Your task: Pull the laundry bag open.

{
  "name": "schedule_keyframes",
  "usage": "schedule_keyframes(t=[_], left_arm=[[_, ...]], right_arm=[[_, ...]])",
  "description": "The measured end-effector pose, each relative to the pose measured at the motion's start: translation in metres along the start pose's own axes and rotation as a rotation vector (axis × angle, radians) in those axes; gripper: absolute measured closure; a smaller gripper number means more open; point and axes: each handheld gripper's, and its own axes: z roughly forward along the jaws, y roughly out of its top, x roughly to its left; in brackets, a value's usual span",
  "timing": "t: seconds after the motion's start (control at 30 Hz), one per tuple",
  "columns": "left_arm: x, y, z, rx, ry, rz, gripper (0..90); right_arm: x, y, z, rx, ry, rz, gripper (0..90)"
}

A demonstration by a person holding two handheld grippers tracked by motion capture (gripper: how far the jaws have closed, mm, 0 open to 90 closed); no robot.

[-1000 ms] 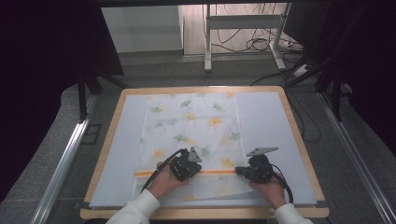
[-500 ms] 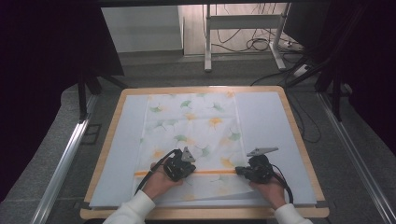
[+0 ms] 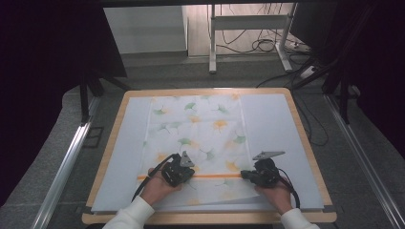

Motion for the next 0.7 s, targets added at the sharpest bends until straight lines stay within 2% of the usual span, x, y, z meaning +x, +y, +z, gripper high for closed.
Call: schedule_keyframes(t=[0.7], left_arm=[[0.012,-0.017,-0.01,-0.003,-0.002,-0.059,90.0]], right_arm=[[0.0,0.0,0.0,-0.004,-0.001,0.001,89.4]])
